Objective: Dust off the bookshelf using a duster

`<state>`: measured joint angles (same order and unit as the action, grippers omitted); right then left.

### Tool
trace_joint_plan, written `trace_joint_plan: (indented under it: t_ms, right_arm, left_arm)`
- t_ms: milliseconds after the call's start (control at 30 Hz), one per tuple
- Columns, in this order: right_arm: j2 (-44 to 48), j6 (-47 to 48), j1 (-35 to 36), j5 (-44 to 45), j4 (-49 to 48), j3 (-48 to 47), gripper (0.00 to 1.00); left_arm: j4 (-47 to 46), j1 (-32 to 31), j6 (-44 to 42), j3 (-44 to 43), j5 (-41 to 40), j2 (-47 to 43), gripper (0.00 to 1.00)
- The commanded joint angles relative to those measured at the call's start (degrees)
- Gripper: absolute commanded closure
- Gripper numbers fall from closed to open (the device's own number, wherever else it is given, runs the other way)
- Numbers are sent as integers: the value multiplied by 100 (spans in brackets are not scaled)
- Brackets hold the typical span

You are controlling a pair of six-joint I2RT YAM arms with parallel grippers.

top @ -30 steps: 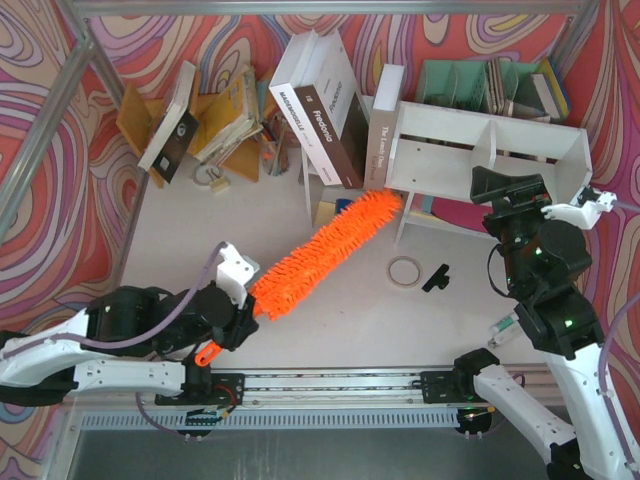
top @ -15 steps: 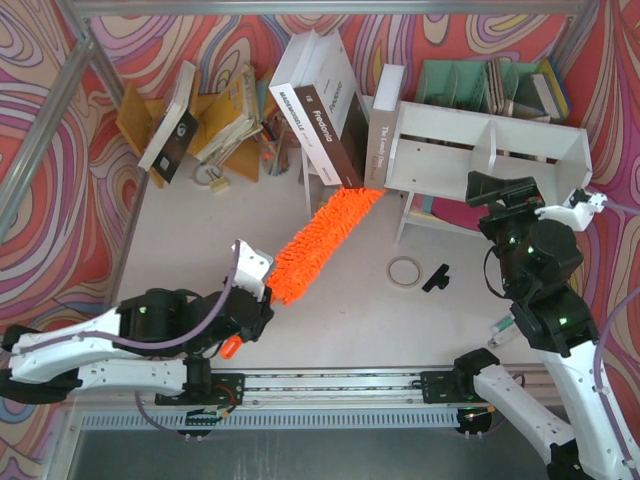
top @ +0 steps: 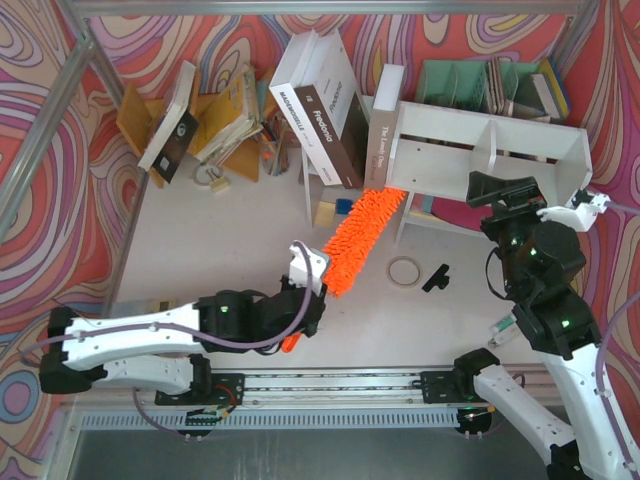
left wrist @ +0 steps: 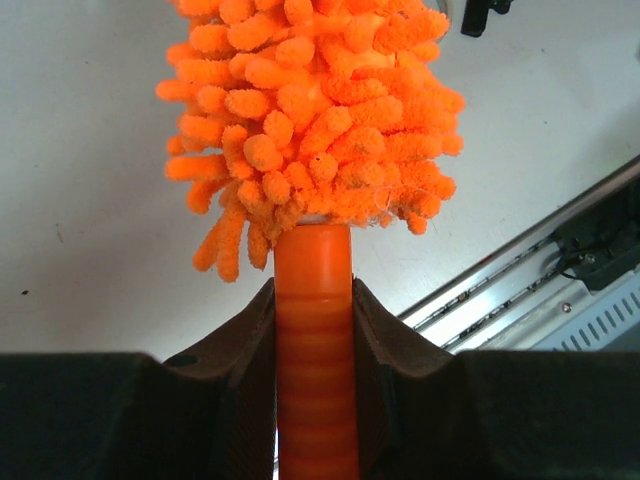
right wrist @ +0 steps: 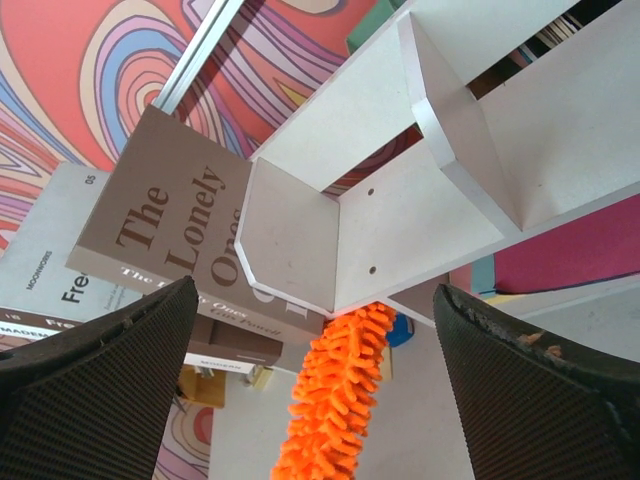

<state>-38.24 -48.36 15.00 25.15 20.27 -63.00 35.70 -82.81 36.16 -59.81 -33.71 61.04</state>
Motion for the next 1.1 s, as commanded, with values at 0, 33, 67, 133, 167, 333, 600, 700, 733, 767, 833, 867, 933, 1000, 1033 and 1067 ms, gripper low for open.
trace_joint_plan:
  t_ms: [0,33,67,133,167,333,600,700,733,767,833,867,933,1000,1033,1067]
  right_arm:
    - [63,245,-6,127,111,-127,10]
    - [68,260,-11,116,135,-125,9]
    - [67,288,-6,99,142,-119,7]
    - [49,336,-6,72,167,-109,5]
    - [45,360,-6,63,177,-102,3]
    - [38,613,-6,68,190,-141,1]
    - [-168,1540,-6,257,291,-541,1]
    - [-161,1879,-6,294,281,-491,1]
    - [-151,1969,-6,297,267,-440,1]
    - [-117,2070,-6,298,233,-369,1]
    - [-53,2247,-6,303,98,-157,1]
    - [-30,2286,-6,328,76,-74,1]
    - [-17,2431,-4,325,0,82,1]
    - [6,2621,-6,360,-102,231,1]
    - [10,2700,-6,392,-142,291,1]
    - [16,2776,-6,435,-167,331,1]
  left_arm:
    - [-968,-31,-131,-147,359,396,100]
    - [-965,-26,-81,-100,353,436,100]
    - [-946,-25,-36,-44,311,455,100]
    - [-793,-25,37,31,178,425,100]
    - [-748,-26,45,51,105,361,100]
    - [-514,-22,-131,-102,-299,-8,100]
    - [-583,-21,-79,49,-345,-183,100]
    - [-666,-20,-42,127,-78,-13,100]
    - [-672,-21,-34,114,-21,91,100]
    - [-679,-24,-36,104,28,202,100]
    - [-695,-17,-37,85,93,425,100]
    - [-701,-21,-27,73,113,499,100]
    - [-715,-25,-22,49,150,536,100]
    - [-771,-22,-34,29,165,452,100]
    - [-773,-20,-33,4,139,387,100]
    - [-750,-24,-21,-28,99,321,100]
